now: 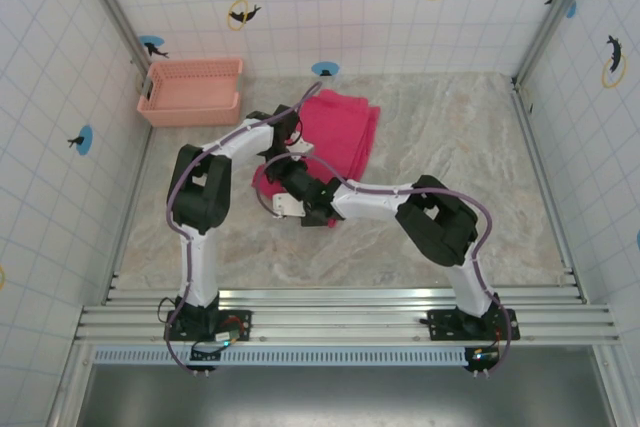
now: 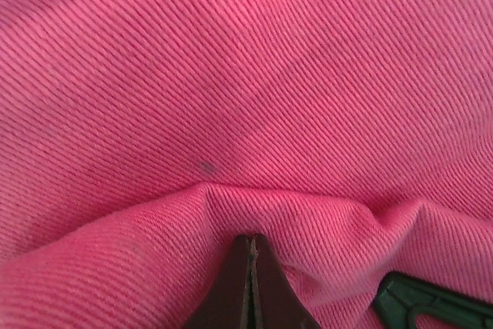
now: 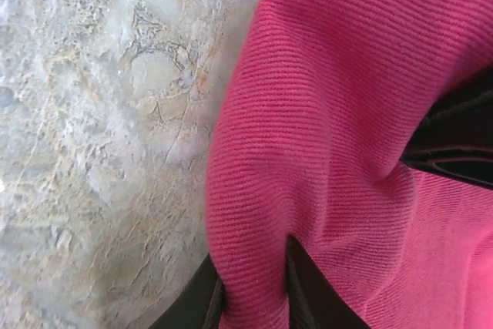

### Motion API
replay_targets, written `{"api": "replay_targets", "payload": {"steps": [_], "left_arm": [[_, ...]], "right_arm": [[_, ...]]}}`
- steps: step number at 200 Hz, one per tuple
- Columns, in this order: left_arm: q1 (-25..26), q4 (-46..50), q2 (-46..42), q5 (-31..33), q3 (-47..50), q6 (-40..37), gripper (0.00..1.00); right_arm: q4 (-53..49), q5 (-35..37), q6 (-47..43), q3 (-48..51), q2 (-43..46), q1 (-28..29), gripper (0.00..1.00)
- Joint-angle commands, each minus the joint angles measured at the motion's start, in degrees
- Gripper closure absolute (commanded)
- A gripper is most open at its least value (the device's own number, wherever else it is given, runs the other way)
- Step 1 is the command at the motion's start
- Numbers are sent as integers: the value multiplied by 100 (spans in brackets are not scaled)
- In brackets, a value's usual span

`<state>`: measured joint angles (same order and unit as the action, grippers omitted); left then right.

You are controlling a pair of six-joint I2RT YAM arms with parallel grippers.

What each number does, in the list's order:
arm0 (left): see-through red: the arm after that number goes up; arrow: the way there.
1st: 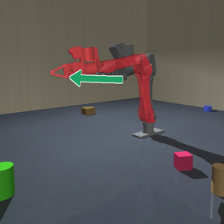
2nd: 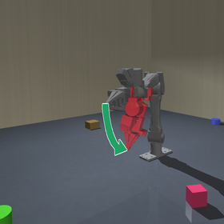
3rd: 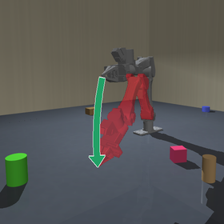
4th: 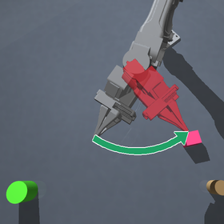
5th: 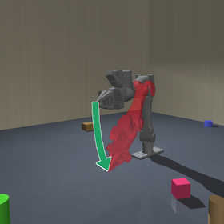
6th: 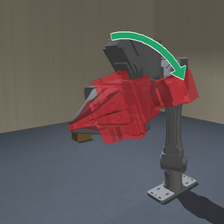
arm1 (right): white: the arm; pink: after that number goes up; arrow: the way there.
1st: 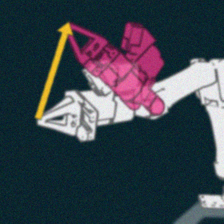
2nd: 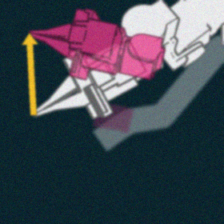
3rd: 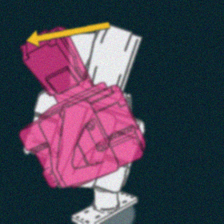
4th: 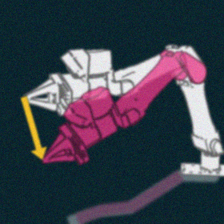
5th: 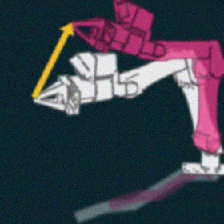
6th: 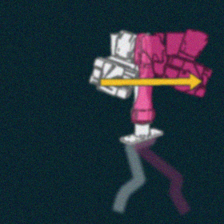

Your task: Roll up the long pants

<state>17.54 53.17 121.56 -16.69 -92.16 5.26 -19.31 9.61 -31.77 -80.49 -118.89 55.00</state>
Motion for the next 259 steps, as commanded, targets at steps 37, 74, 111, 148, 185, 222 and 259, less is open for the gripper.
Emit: {"api": "replay_targets", "payload": {"steps": [37, 74, 111, 148, 185, 222, 259], "left_arm": [[-385, 871, -1021, -67, -205, -126, 80], [-484, 1167, -1607, 275, -517, -198, 64], [-480, 1122, -1923, 185, -230, -159, 63], [-480, 890, -2216, 81, 396, -86, 64], [-464, 801, -2438, -22, 831, -25, 65], [-410, 835, -2582, 5, 945, -25, 66], [-218, 862, -2577, -68, 919, 19, 66]], "right_arm": [[-2309, -3766, 509, -847, -5, -604, 96], [-2468, -5894, 1465, -1238, -52, -837, 96], [-2401, -7671, 2677, -1633, -522, -1023, 96], [-2369, -8151, 2967, -1683, -913, -1194, 96], [-2040, -8019, 3138, -1318, -1176, -1598, 97], [1729, -7184, 5871, 305, -853, -2024, 98], [2539, -6763, 6304, 933, -939, -2073, 98]]}}
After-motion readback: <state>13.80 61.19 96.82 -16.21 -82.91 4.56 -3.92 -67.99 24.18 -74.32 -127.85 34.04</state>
